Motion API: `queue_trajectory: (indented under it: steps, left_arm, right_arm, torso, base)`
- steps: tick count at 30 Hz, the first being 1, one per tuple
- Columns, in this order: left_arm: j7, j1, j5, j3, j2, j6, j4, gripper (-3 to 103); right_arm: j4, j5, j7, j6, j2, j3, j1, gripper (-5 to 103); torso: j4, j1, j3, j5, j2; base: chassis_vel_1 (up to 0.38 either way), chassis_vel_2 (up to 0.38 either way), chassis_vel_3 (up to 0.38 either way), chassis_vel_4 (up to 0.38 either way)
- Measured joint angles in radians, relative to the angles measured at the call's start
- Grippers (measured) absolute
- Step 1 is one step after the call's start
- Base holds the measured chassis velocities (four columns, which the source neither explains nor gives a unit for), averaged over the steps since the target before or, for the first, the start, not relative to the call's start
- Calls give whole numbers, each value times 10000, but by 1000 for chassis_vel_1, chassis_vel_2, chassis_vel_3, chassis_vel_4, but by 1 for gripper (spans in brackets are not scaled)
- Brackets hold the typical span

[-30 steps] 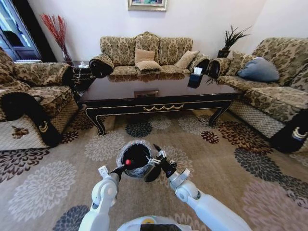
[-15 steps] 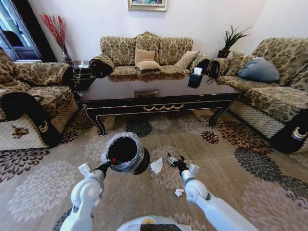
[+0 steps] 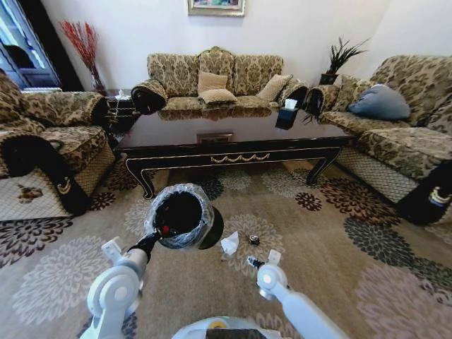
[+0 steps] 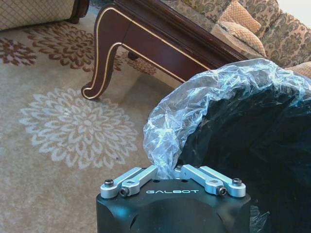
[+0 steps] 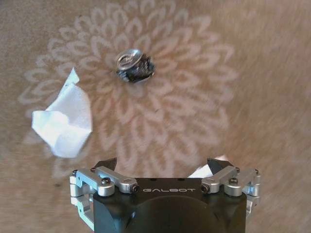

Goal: Move to the front of the table and pick up the trash from the floor, then place it into the trash bin.

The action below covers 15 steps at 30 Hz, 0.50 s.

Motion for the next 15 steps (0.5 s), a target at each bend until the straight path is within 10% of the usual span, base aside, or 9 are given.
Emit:
queue_trajectory:
  steps: [15]
  left_arm:
    - [-4,200,342,-62,20,10,203,2]
  right_arm:
    - [-1605,-136,76,246,901,1005,-107,100]
  torso:
    - [0,0,0,0,0]
  base:
    - [0,0,0,0]
